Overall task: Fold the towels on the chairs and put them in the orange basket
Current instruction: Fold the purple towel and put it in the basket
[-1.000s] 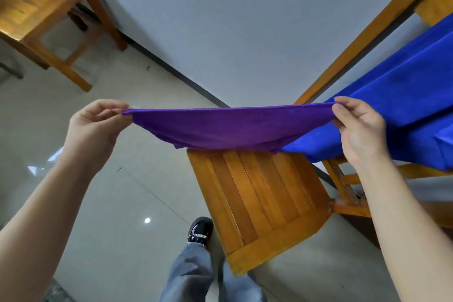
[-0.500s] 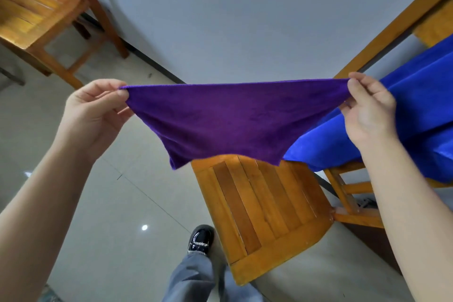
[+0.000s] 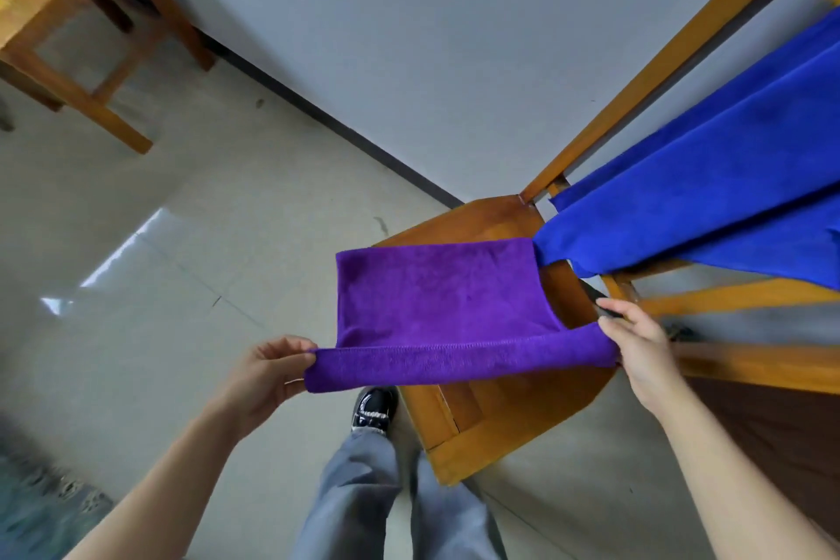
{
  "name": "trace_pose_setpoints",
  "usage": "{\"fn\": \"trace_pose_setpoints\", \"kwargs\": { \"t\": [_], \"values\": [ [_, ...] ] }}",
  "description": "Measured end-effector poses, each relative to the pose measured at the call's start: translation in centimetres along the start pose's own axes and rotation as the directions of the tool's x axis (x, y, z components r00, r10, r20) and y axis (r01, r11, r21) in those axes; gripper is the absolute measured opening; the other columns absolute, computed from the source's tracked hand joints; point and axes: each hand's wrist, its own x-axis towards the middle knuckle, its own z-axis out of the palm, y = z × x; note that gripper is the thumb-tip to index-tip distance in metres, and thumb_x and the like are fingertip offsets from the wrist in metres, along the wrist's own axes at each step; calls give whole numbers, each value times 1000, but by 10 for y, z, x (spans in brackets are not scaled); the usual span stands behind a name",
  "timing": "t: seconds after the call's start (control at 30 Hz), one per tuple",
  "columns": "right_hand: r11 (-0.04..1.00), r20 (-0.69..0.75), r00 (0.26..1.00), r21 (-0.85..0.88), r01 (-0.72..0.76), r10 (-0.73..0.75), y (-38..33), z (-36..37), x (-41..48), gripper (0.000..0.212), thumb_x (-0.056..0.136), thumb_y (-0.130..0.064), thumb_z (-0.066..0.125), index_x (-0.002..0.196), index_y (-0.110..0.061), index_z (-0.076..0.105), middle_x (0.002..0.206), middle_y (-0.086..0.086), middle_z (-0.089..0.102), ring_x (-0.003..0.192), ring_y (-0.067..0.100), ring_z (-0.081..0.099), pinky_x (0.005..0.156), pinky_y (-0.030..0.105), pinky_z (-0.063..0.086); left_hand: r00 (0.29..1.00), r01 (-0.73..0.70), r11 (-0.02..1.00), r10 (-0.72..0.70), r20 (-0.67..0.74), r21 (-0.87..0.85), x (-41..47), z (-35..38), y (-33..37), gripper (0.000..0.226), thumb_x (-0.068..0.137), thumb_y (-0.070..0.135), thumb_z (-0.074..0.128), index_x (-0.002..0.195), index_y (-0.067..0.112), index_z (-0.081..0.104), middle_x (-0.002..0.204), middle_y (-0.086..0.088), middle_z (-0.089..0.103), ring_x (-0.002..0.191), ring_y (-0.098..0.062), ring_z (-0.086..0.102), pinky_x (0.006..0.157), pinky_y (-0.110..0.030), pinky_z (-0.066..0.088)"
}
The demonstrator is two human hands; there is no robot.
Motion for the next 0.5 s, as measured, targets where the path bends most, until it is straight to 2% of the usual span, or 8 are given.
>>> {"fn": "trace_pose_setpoints", "kwargs": {
  "t": [0.03, 0.07, 0.13, 0.23, 0.33, 0.5],
  "values": [
    [999, -11, 999, -7, -35, 34, 15, 0, 1, 10, 82, -33, 66, 92, -33, 65, 116, 17, 61, 105, 27, 58, 65, 13, 52, 999, 46, 999, -46, -6, 10, 2, 1, -12, 44, 84, -16, 45, 56, 10, 64, 59, -5, 63, 50, -11, 62, 49, -19, 53],
    [997, -22, 997, -18, -80, 79, 29, -1, 0, 14, 89, -16, 59, 95, -28, 63, 120, 20, 59, 109, 31, 57, 66, 18, 54, 996, 85, 996, -84, -9, 23, 4, 3, -22, 37, 84, -16, 46, 61, 7, 62, 61, -6, 63, 50, -13, 62, 49, -20, 53],
    [985, -67, 984, -52, -166, 163, 53, -3, -4, 21, 92, -4, 52, 105, -18, 61, 125, 20, 56, 114, 33, 54, 78, 32, 52, 990, 139, 987, -138, -18, 83, 6, 6, -38, 28, 84, -16, 48, 67, 5, 58, 64, -8, 63, 52, -15, 61, 50, -22, 53],
    [967, -95, 973, -120, -223, 213, 71, -5, -10, 22, 93, -5, 51, 112, -13, 59, 128, 16, 55, 117, 32, 52, 94, 43, 48, 985, 168, 976, -162, -52, 142, 7, 13, -51, 25, 84, -13, 51, 70, 5, 58, 67, -7, 64, 62, -20, 60, 60, -28, 52],
    [958, -110, 964, -134, -255, 241, 77, -5, -10, 24, 93, -8, 52, 115, -12, 59, 128, 13, 55, 118, 32, 52, 96, 46, 48, 984, 147, 980, -132, -118, 135, 11, 20, -54, 23, 85, -12, 51, 72, 4, 58, 72, -9, 63, 70, -22, 58, 65, -31, 51],
    [964, -148, 963, -105, -243, 226, 72, -2, -3, 25, 93, -7, 52, 117, -9, 58, 127, 15, 56, 118, 32, 52, 92, 42, 48, 981, 54, 991, -31, -189, 120, 18, 33, -45, 21, 86, -12, 50, 74, 4, 57, 74, -11, 60, 69, -21, 56, 52, -19, 54]
  ]
}}
